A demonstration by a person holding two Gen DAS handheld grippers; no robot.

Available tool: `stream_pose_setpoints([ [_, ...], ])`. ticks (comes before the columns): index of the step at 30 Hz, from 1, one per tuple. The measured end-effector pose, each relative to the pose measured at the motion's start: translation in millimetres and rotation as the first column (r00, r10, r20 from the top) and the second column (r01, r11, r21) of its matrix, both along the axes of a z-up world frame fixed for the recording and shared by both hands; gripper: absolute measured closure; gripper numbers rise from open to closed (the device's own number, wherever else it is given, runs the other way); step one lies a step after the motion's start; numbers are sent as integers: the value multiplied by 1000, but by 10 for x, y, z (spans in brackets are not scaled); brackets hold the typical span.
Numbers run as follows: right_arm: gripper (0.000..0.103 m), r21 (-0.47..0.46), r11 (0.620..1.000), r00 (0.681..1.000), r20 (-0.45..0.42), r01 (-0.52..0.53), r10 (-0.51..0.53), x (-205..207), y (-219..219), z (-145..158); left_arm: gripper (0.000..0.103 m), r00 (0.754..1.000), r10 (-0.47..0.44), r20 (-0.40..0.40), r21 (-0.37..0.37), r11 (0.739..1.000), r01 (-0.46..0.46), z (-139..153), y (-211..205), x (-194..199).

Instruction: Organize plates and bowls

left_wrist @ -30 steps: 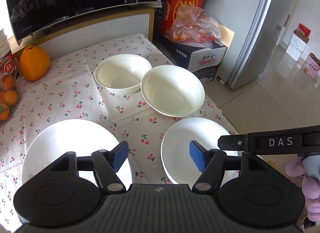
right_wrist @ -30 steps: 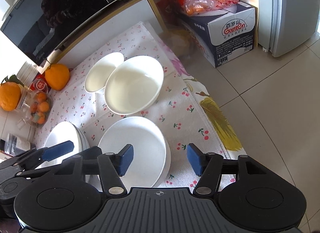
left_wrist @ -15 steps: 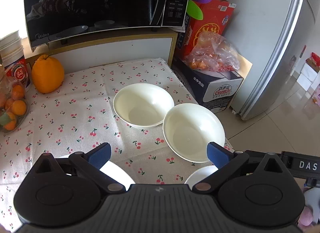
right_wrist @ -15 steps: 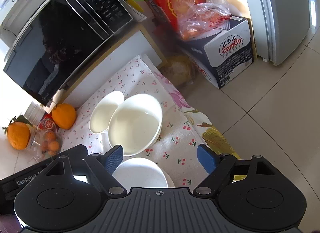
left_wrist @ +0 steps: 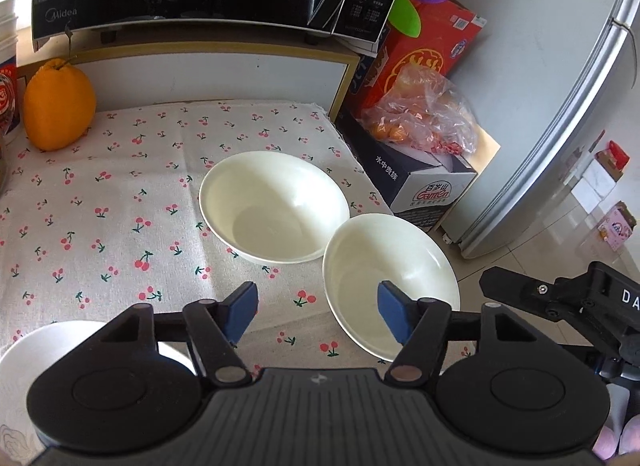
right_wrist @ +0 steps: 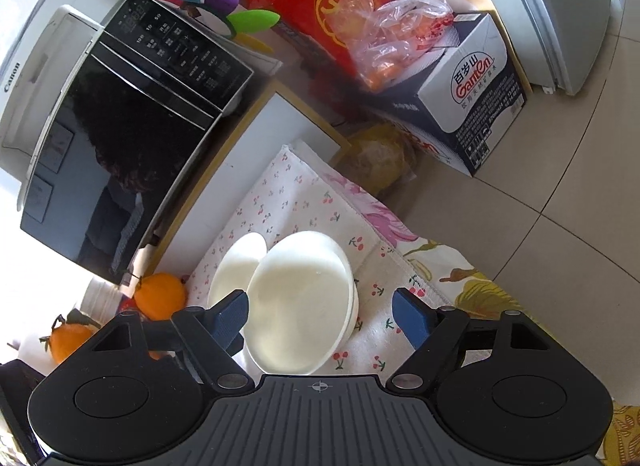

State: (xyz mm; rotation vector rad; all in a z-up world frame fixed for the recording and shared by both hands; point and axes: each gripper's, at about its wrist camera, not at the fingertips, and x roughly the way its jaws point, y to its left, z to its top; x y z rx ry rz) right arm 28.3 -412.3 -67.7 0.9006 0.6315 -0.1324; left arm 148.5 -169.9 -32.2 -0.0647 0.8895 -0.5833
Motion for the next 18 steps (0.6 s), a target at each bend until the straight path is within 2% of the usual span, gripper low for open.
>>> stream_pose_setpoints([
  [3,37,-1,1000,1000,-13,7,-7,36,30,-28,58,1000,-9,-14,-5,1000,9,-52,-29,18],
  [5,49,9,1000,1000,-26,13,-13,58,48,-59,67,1000,-15,-24,2,1000,15,-83,-58,23],
  [11,73,44,999,999,-46,25,-23,76,48,-147,85,999,-47,-18,22,999,47,-124,-129,10],
  [18,83,69,997,998,-52,34,-30,68,29,-191,92,999,-48,-12,26,999,48,-135,-130,3],
])
